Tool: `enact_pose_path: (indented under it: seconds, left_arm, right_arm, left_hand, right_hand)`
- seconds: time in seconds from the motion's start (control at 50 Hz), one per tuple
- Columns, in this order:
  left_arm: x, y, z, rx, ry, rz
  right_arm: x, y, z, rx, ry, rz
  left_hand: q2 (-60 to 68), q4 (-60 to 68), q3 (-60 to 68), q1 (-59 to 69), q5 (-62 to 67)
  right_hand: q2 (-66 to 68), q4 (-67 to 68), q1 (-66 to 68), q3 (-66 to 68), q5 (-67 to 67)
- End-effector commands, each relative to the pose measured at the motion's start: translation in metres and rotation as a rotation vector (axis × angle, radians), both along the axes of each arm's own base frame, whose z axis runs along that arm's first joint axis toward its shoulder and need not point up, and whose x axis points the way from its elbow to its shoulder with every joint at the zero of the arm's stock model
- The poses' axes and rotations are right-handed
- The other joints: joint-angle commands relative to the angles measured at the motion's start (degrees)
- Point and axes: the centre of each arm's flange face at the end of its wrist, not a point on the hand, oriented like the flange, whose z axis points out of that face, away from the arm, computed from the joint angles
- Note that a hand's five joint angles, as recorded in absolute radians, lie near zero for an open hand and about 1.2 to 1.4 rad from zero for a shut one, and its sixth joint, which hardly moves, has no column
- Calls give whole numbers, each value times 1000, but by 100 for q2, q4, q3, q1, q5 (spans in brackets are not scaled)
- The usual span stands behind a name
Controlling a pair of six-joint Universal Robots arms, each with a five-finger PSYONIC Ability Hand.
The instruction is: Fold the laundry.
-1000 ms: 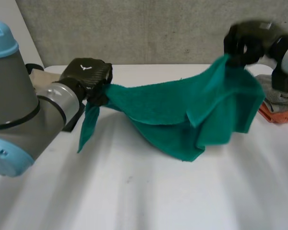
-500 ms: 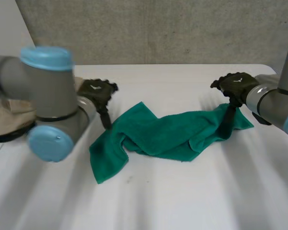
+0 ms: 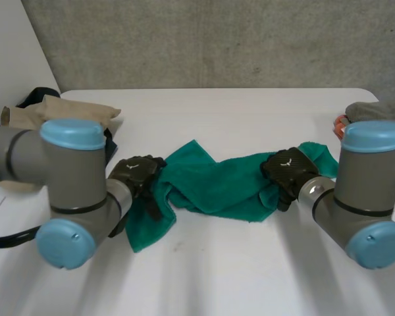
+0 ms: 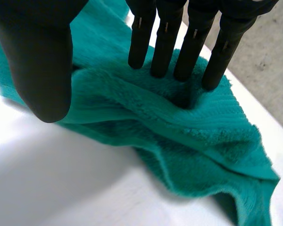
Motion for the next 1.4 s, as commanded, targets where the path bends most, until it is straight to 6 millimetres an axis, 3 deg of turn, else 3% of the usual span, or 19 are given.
enact_pose_path:
  seconds: [0.02, 0.1, 0.16, 0.2, 0.32, 0.44, 0.56, 0.58, 0.66, 0.72, 0.8, 0.88, 0.9, 0.96, 0.98, 1.06, 1.18, 1.34, 1.4]
  left_arm:
    - [-16, -21, -13, 3, -11, 4]
    - [-21, -26, -19, 15, -36, 17]
    - [-21, -31, -17, 2, -49, 47]
    - [-18, -35, -9, -22, -52, 75]
    - [-5, -33, 37, -99, -42, 89]
    - [7, -6, 89, -185, -124, -51]
    - [15, 7, 68, -121, -339, -184]
    - [18, 4, 52, -87, -404, -204]
    - [25, -14, 19, -29, -517, -210]
    - [21, -30, 15, -57, -519, -194]
    - [-1, -64, 46, -258, -431, -142]
    - [-16, -96, 133, -631, -261, -43]
    - [-17, -102, 175, -794, -179, 11]
    - [-15, -104, 227, -1000, -55, 82]
    - [-13, -102, 252, -1101, 24, 115]
    - [-7, -100, 280, -1226, 142, 188]
    - [0, -108, 256, -1130, 94, 208]
    - [6, -113, 172, -854, -15, 163]
    - [5, -107, 132, -748, -62, 132]
  right_arm:
    - [10, -25, -17, -93, 19, 12]
    - [13, -35, -24, -113, 20, 5]
    - [8, -45, -23, -123, 23, -30]
    - [2, -49, -19, -124, 21, -61]
    - [-15, -43, 13, -78, 8, -84]
    - [-47, -10, 74, 86, 112, 4]
    - [-69, 18, 87, 307, 291, 134]
    - [-73, 23, 85, 362, 345, 177]
    - [-76, 18, 72, 393, 434, 221]
    - [-72, 6, 65, 355, 435, 200]
    - [-58, -30, 74, 159, 361, 116]
    - [-46, -76, 122, -176, 168, -29]
    - [-44, -93, 148, -321, 49, -86]
    - [-44, -109, 183, -498, -145, -144]
    - [-47, -114, 209, -620, -270, -166]
    - [-55, -115, 250, -804, -490, -160]
    - [-59, -116, 244, -787, -500, -131]
    - [-52, -114, 192, -567, -425, -38]
    - [-51, -114, 157, -460, -376, -10]
  left_hand:
    - [637, 654, 615, 635, 516]
    - [2112, 2130, 2090, 2110, 1991]
    - [5055, 5073, 5033, 5054, 4934]
    - [6833, 6851, 6811, 6831, 6712]
    - [6844, 6861, 6821, 6842, 6723]
    - [6844, 6861, 6821, 6842, 6723]
    - [6844, 6861, 6821, 6842, 6723]
    - [6844, 6861, 6821, 6842, 6723]
    - [6844, 6861, 6821, 6842, 6723]
    - [6844, 6861, 6821, 6842, 6723]
    - [6844, 6861, 6821, 6842, 6723]
    - [6844, 6861, 6821, 6842, 6723]
    - [6844, 6861, 6821, 6842, 6723]
    - [6844, 6861, 6821, 6842, 6723]
    - [6844, 6861, 6821, 6842, 6723]
    - [6844, 6861, 6821, 6842, 6723]
    - [6844, 6861, 6821, 6842, 6723]
    - [6844, 6861, 6821, 6842, 6723]
    - [6844, 6861, 6821, 6842, 6723]
  right_hand:
    - [1095, 1099, 1102, 1095, 1081]
    - [2439, 2443, 2445, 2438, 2425]
    - [4711, 4715, 4718, 4711, 4697]
    - [4716, 4720, 4722, 4715, 4702]
    - [4716, 4720, 4722, 4715, 4702]
    - [4716, 4720, 4722, 4715, 4702]
    - [4716, 4720, 4722, 4715, 4702]
    - [4716, 4720, 4722, 4715, 4702]
    - [4716, 4720, 4722, 4715, 4702]
    - [4716, 4720, 4722, 4715, 4702]
    - [4716, 4720, 4722, 4715, 4702]
    - [4716, 4720, 4722, 4715, 4702]
    - [4716, 4720, 4722, 4715, 4702]
    - [4716, 4720, 4722, 4715, 4702]
    - [4716, 4720, 4722, 4715, 4702]
    - [4716, 4720, 4722, 4715, 4702]
    - [4716, 4720, 4722, 4715, 4702]
    - [4716, 4720, 4722, 4715, 4702]
    - [4716, 4720, 4722, 4715, 4702]
